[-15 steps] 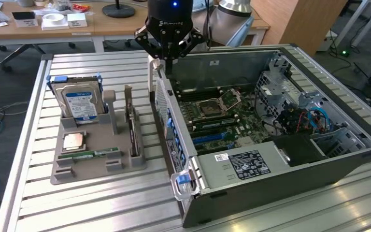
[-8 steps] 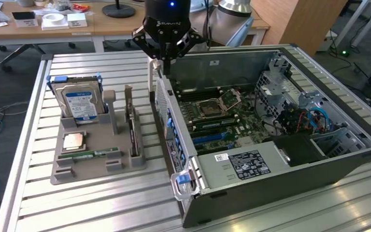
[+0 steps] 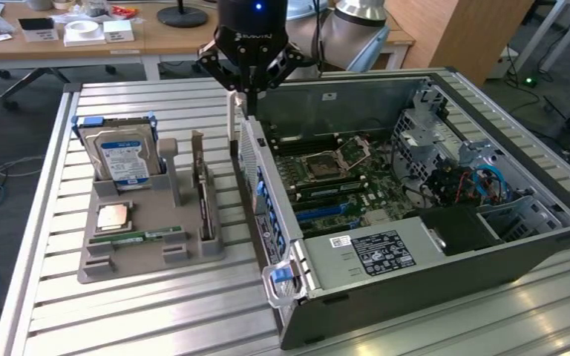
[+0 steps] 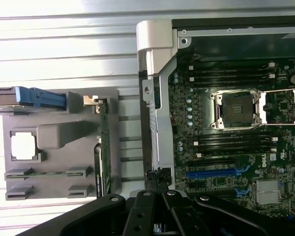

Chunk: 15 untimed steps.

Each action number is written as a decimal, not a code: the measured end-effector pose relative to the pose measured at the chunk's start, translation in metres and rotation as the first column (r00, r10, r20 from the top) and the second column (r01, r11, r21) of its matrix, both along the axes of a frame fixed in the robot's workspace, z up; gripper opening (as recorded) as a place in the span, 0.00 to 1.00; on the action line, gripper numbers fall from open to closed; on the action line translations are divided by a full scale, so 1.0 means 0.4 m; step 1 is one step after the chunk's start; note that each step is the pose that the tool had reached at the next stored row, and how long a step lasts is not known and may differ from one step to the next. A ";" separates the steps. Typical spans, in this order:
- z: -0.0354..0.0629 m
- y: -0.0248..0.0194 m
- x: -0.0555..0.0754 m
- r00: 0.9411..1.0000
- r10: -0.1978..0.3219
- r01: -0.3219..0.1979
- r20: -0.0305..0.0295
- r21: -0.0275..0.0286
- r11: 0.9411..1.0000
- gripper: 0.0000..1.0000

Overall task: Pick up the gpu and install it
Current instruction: 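Reach for the gpu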

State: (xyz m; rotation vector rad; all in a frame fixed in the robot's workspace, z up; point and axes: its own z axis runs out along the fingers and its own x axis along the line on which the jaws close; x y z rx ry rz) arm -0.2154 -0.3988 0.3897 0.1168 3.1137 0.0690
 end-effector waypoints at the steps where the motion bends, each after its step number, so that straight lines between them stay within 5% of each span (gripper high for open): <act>1: 0.000 0.000 -0.002 1.000 0.000 0.000 0.000 0.000 1.000 0.11; 15: 0.000 0.000 -0.016 1.000 0.000 0.000 0.000 0.000 1.000 0.11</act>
